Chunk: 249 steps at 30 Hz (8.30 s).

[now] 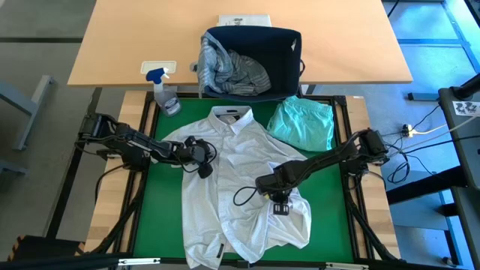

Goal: Fold laundry
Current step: Fold the white polo shirt

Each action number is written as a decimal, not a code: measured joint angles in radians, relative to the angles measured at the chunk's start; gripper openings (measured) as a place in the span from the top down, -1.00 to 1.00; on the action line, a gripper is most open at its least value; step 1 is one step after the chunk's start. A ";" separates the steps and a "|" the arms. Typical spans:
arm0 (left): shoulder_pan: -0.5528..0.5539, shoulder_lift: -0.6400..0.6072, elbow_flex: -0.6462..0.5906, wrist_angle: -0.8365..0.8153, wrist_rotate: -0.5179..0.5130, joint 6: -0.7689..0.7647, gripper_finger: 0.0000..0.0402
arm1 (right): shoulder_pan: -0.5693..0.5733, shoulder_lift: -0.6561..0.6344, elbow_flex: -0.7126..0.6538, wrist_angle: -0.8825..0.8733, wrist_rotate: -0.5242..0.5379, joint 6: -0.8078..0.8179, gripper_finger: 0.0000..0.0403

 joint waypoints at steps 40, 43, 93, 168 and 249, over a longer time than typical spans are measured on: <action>-0.002 -0.072 0.068 -0.051 0.165 0.084 0.65 | 0.455 -0.087 0.110 -0.058 0.118 0.821 0.19; -0.019 -0.128 0.136 -0.110 0.250 0.076 0.65 | 0.436 -0.141 0.112 -0.104 0.211 0.764 0.10; -0.327 -0.133 0.553 -0.961 0.008 -0.339 0.65 | -0.054 -0.573 -0.358 -0.045 0.533 -0.087 0.29; -0.117 -0.136 0.413 -0.696 0.397 -0.356 0.65 | -0.445 -0.464 -0.560 0.645 0.122 -0.322 -0.30; -0.858 0.242 0.576 -0.755 0.822 -0.899 0.65 | -0.431 -0.156 -0.402 0.473 0.290 -0.465 -0.30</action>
